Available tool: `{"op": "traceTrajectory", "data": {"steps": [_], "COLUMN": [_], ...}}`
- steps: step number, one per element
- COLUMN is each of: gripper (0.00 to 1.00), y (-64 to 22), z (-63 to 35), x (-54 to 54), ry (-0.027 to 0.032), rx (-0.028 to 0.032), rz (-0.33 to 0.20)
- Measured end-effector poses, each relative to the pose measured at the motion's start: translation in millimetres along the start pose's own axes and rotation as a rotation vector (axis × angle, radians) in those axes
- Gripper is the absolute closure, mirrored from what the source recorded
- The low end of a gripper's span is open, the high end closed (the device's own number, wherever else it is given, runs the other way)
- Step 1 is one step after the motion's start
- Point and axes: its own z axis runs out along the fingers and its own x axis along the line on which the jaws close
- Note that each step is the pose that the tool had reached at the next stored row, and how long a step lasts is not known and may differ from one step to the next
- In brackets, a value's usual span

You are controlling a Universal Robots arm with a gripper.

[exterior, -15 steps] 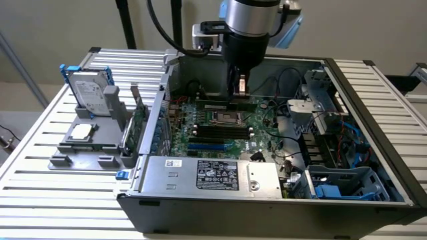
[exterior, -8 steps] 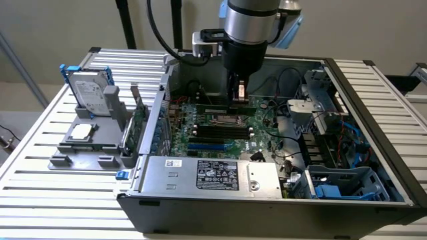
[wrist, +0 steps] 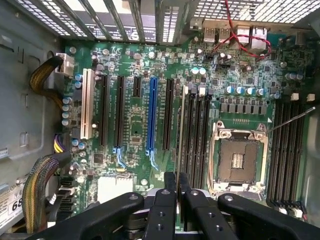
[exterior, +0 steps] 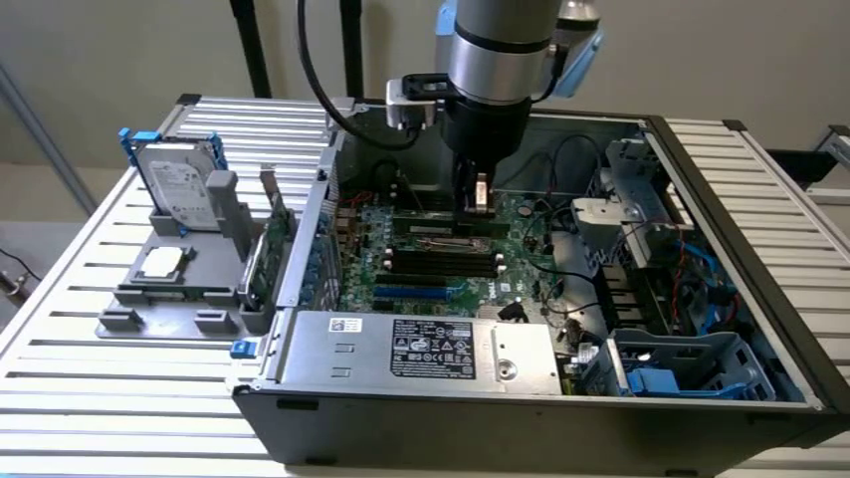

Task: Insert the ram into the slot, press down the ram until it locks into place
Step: 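Insert the ram into the slot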

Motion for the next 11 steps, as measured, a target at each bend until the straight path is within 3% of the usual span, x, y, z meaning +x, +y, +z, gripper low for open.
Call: {"op": "traceTrajectory", "data": {"steps": [11], "gripper": [0.86], "y": [-2.0], "z": [19.9], "x": [-2.1], "ry": [0.0000], "rx": [0.0000], "rz": [0.000]}}
